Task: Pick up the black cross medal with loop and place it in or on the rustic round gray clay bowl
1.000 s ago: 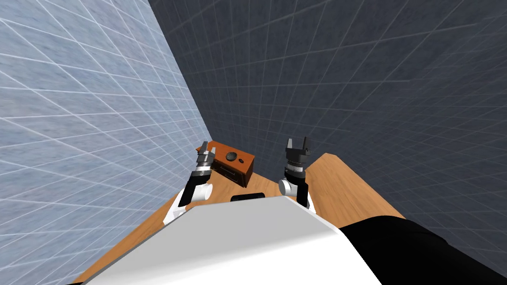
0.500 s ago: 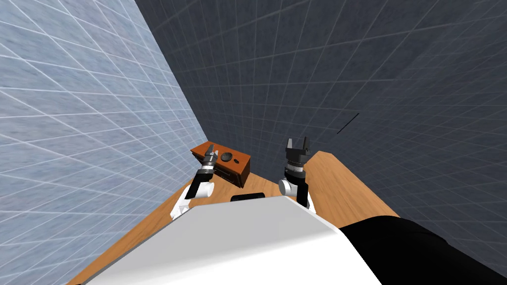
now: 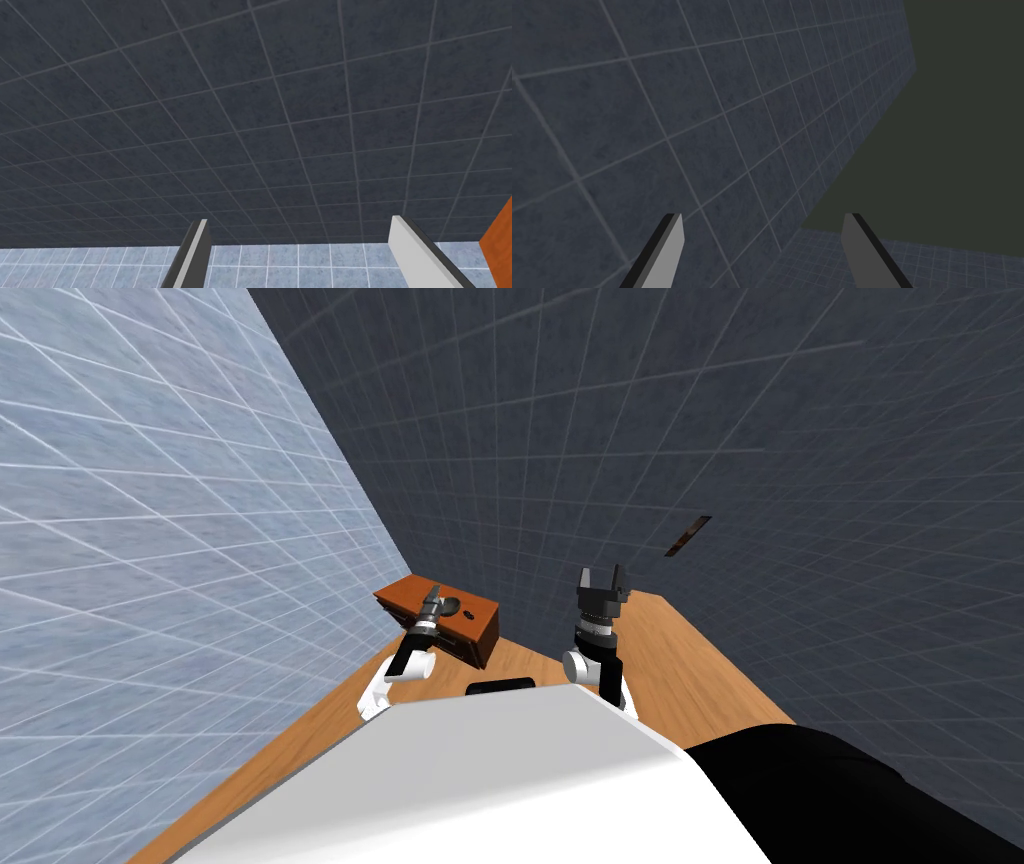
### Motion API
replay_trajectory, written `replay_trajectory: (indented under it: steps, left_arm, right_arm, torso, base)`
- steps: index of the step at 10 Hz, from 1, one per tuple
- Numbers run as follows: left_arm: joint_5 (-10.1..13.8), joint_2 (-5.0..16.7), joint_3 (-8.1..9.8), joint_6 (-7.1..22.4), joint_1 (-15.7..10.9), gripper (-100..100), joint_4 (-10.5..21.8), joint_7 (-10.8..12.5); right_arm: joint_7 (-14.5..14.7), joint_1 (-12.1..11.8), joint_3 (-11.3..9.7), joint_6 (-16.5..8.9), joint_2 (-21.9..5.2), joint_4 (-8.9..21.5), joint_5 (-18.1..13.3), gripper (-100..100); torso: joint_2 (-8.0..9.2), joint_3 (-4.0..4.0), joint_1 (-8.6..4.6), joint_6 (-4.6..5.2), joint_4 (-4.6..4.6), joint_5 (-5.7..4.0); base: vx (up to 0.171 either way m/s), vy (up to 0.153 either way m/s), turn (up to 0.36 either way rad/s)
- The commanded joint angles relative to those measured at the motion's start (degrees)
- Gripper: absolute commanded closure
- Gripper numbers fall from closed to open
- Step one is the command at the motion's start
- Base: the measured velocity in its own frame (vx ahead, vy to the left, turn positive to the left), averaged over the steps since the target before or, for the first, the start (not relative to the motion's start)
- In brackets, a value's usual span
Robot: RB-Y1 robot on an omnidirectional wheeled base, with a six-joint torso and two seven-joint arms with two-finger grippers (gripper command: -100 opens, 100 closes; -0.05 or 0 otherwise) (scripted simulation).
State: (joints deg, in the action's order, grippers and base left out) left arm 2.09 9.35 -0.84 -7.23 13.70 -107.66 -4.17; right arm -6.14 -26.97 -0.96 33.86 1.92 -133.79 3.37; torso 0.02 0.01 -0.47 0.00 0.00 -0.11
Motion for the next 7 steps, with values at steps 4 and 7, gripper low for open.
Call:
replay_trajectory:
  steps: [4,7]
  left_arm:
    - [0.2,0.8,0.40,5.4,-3.3,-100,7.3,-2.9]
    - [0.4,1.4,0.83,9.8,-6.5,-100,12.2,-5.1]
  right_arm:
    - [0.0,0.0,0.0,0.0,0.0,0.0,0.0,0]
    - [0.0,0.0,0.0,0.0,0.0,0.0,0.0,0]
  torso:
    - [-0.11,-0.05,-0.06,-0.01,-0.02,-0.02]
    - [-0.05,-0.03,0.12,-0.03,-0.01,0.02]
  base:
    - [0.016,-0.139,-0.047]
    - [0.008,-0.101,-0.049]
